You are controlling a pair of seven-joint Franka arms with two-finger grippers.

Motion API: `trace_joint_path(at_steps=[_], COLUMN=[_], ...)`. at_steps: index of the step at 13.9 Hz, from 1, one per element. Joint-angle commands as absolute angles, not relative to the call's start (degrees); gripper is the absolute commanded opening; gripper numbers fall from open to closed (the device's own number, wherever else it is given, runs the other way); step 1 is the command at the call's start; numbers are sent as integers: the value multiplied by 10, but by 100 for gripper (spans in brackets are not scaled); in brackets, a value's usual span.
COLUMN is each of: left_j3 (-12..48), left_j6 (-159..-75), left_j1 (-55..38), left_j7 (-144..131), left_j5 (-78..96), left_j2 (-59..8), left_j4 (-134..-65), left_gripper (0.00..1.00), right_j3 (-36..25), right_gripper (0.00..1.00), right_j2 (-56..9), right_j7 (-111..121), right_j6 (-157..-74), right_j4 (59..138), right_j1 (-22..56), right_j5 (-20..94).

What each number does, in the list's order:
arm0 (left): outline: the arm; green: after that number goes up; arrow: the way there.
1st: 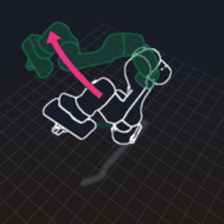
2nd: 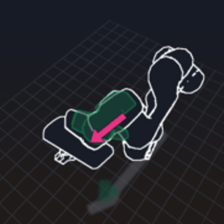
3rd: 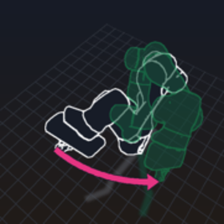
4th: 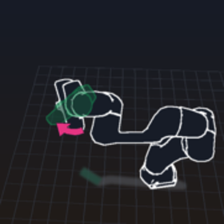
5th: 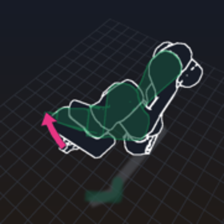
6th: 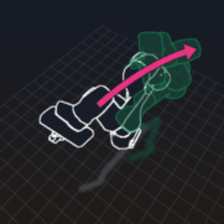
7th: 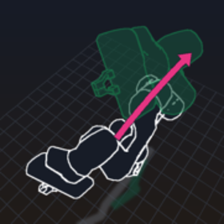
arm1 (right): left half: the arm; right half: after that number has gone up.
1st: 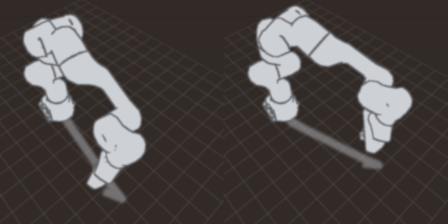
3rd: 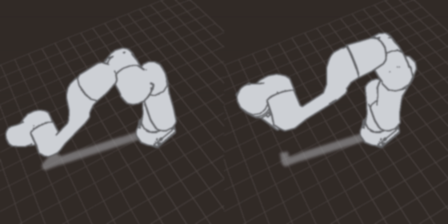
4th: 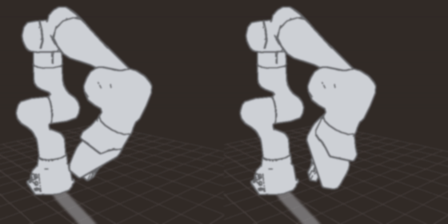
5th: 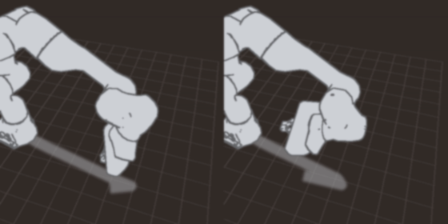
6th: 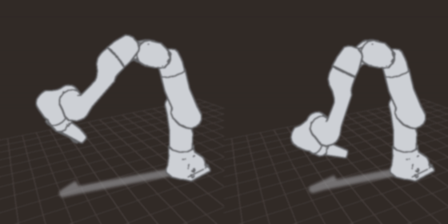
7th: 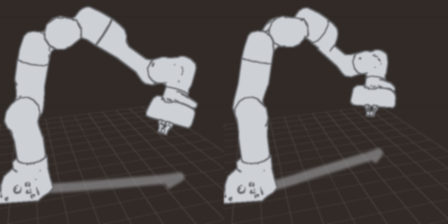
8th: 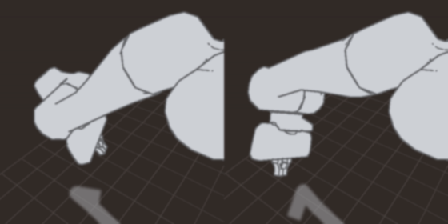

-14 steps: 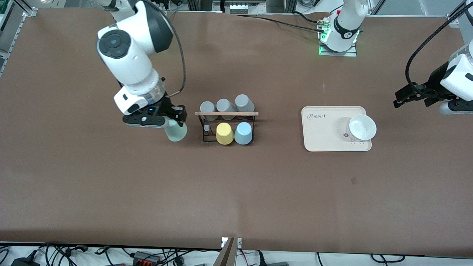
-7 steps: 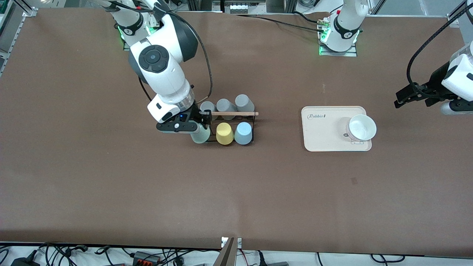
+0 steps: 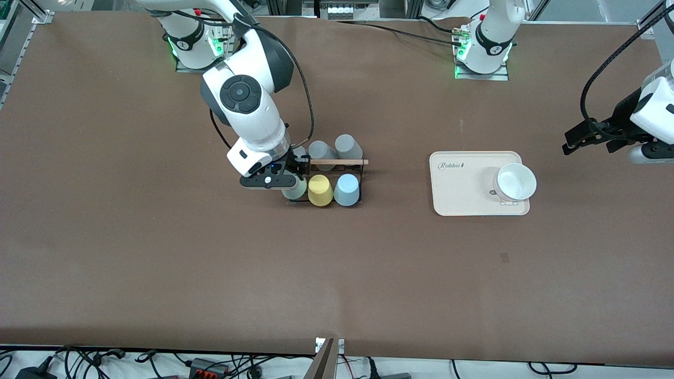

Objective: Hang scattered cups on rack with three cups
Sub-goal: 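Hang the teal cup on the rack peg beside the yellow cup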

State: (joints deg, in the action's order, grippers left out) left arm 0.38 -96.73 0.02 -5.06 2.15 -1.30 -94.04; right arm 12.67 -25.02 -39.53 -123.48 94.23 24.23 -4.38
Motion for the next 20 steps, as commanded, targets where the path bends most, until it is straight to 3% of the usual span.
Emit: trace_joint_path(at_steps=[1, 7, 11, 13, 18, 20], left_j3=[6, 8, 8, 8, 7, 7], left_j6=[-969, -968, -969, -970, -976, -976], left_j1=[3, -1, 1, 2, 3, 3], left_j7=[-47, -47, -46, -46, -40, -38], left_j5=[6, -3, -1, 7, 8, 7], left_j2=[-10, -10, -10, -10, -10, -10], left_j4=[-938, -939, -938, -938, -939, -938], left_gripper=[100, 100, 100, 100, 100, 100], right_j3=[125, 126, 125, 125, 125, 125], right_gripper=[16, 16, 22, 36, 40, 60], right_j2=[-247, -264, -275, -280, -290, -293], right_j7=[-400, -401, -403, -406, -407, -406], right_j6=[-1229, -1229, -1232, -1235, -1239, -1241], right_j4=[948, 948, 947, 947, 945, 946], right_j1=[246, 247, 250, 251, 257, 256], right_j5=[-52, -52, -51, -49, -49, -49])
